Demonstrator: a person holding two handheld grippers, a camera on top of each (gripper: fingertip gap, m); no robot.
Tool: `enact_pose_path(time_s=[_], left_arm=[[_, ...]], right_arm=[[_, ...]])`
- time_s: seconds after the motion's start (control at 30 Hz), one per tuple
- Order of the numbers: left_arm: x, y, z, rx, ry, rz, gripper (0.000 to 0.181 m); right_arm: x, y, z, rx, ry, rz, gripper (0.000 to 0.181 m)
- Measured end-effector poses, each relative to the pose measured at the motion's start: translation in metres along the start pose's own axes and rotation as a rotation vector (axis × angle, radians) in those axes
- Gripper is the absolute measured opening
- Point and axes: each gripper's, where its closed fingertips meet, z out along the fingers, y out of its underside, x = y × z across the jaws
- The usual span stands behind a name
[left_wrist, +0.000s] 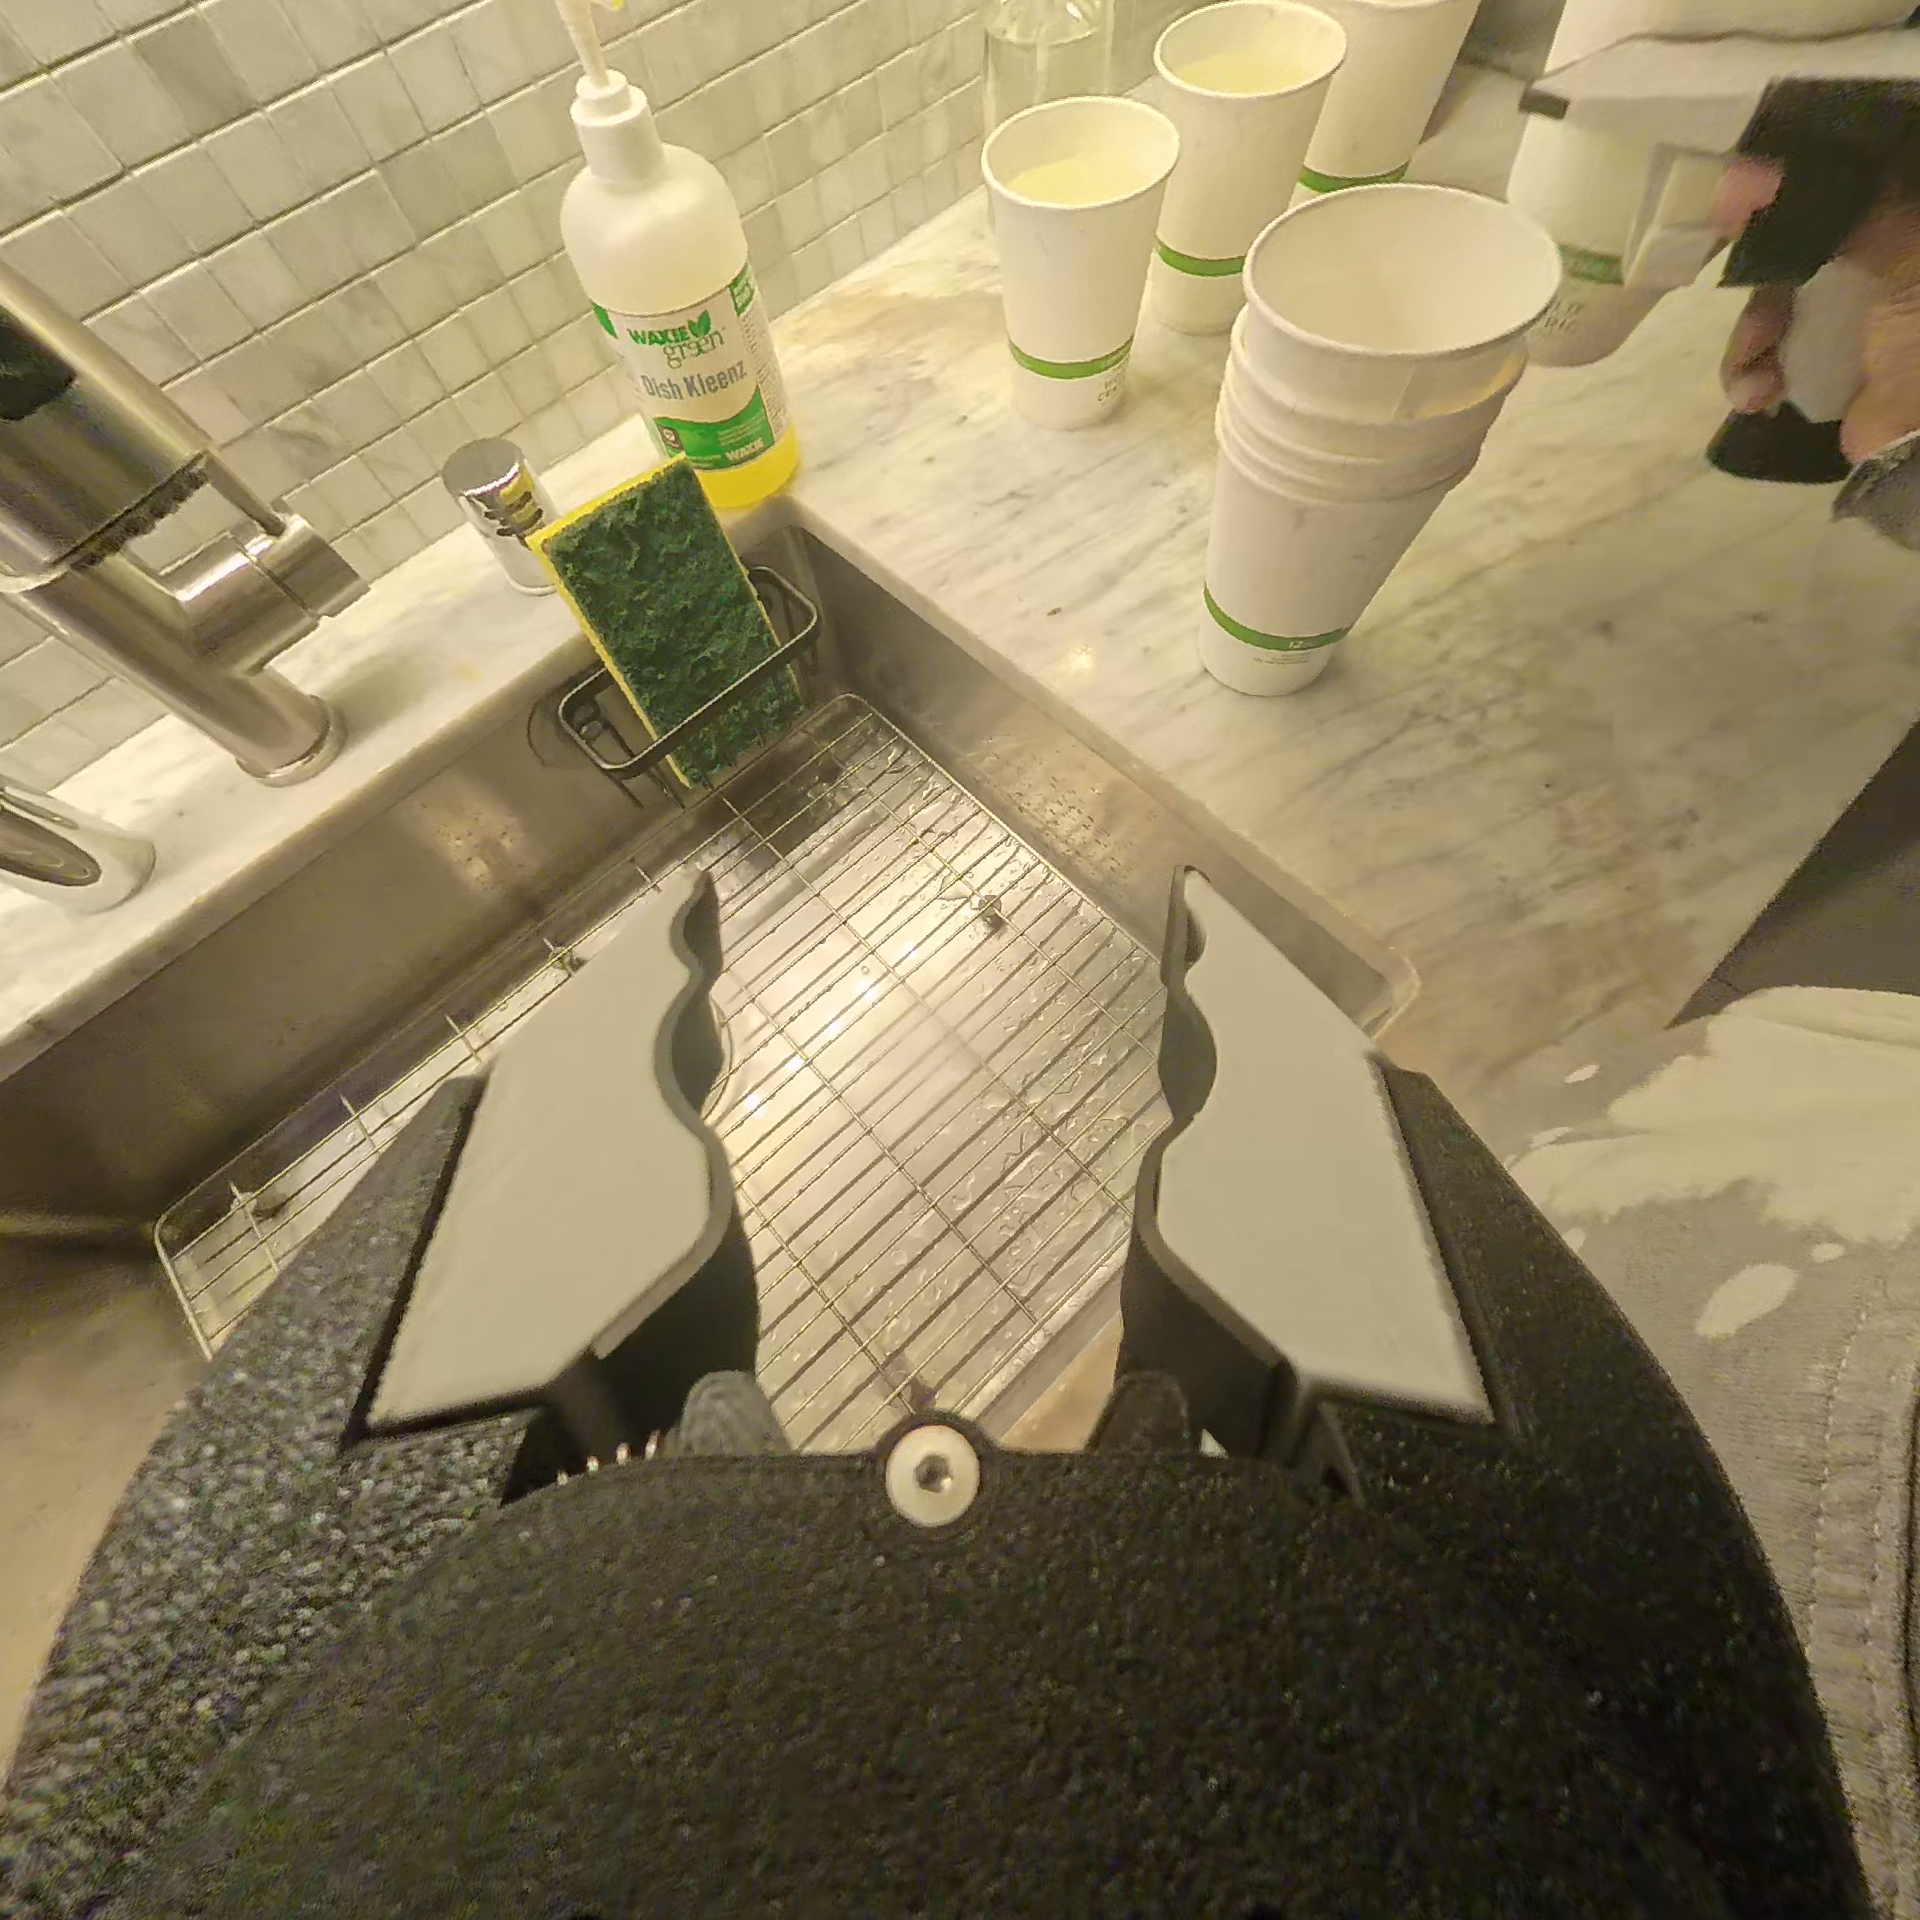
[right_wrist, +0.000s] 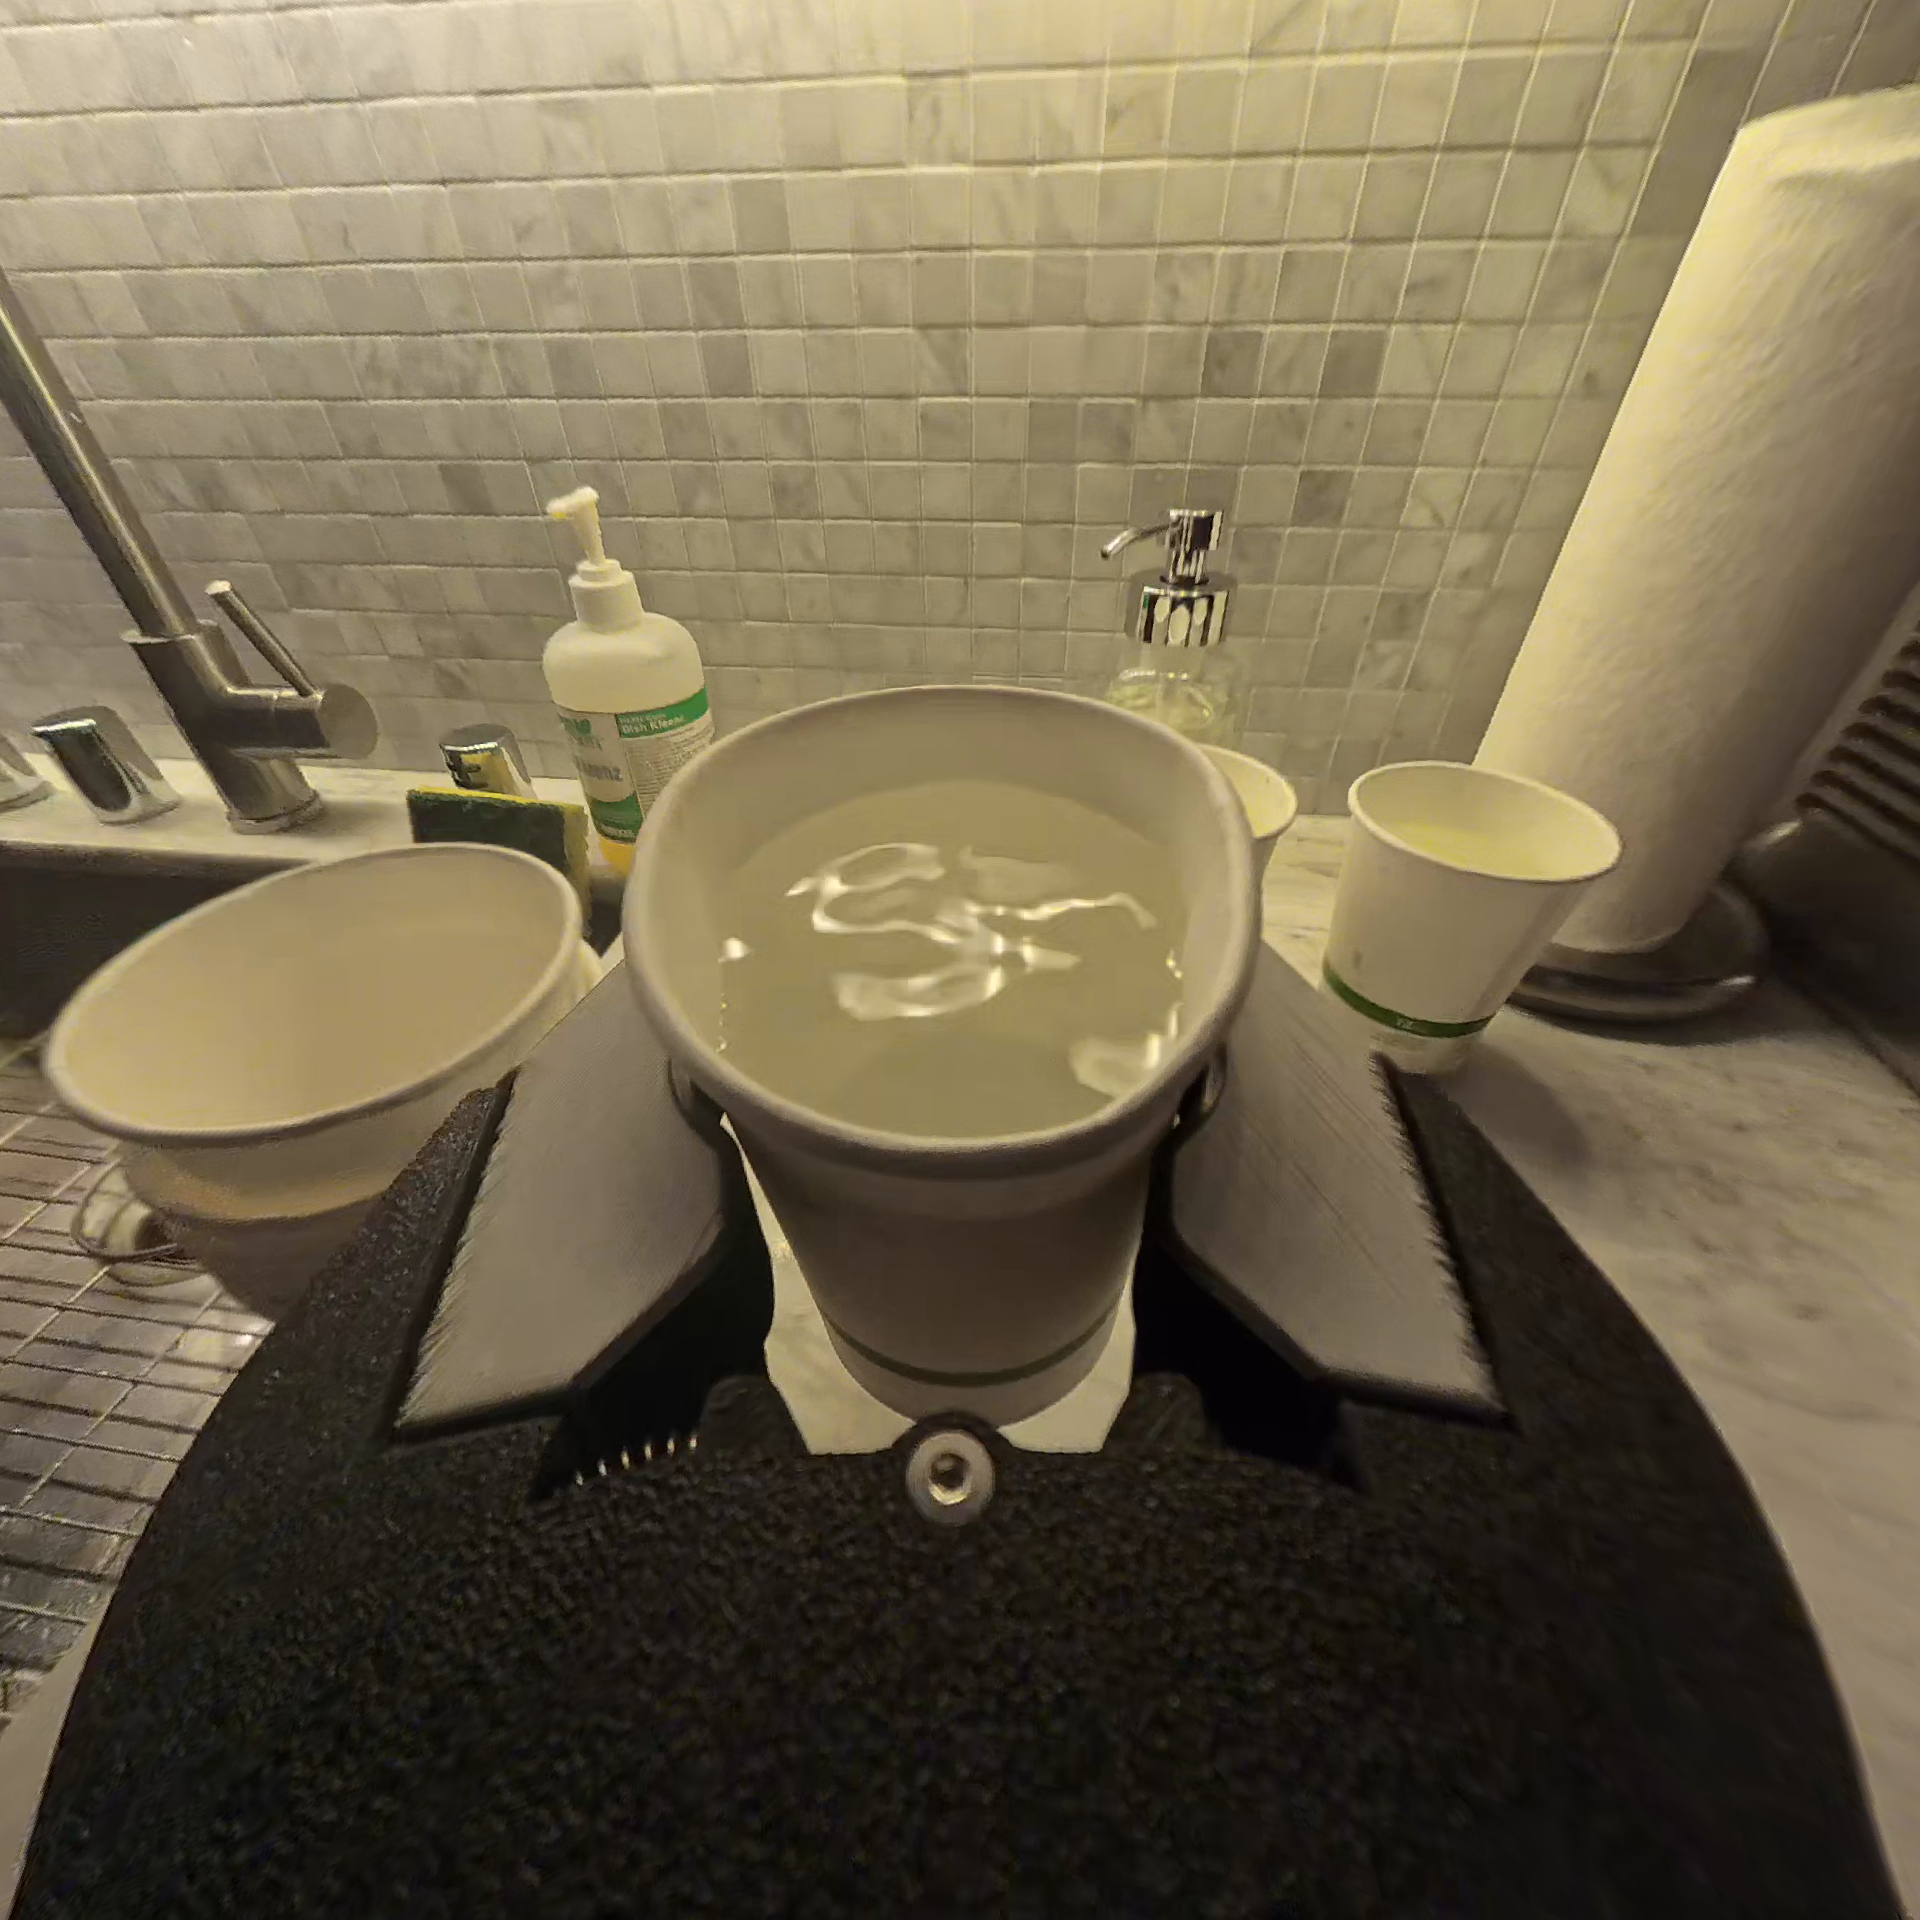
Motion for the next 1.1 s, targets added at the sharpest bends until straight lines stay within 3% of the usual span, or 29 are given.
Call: enact_pose_path(time_s=[0.33, 0.63, 0.87, 1.1], left_arm=[[-0.009, 0.012, -0.022, 0.074, 0.047, -0.031, 0.085], [-0.051, 0.046, -0.062, 0.125, 0.038, -0.064, 0.085], [-0.092, 0.078, -0.105, 0.143, 0.012, -0.067, 0.084], [-0.119, 0.108, -0.141, 0.130, 0.025, -0.071, 0.086]], right_arm=[[-0.047, -0.091, -0.050, -0.010, -0.030, -0.053, 0.081], [-0.144, -0.148, -0.057, -0.057, -0.186, -0.087, 0.080], [-0.233, -0.149, -0.044, -0.106, -0.316, -0.092, 0.079], [-0.312, -0.117, -0.036, -0.230, -0.425, -0.113, 0.077]])
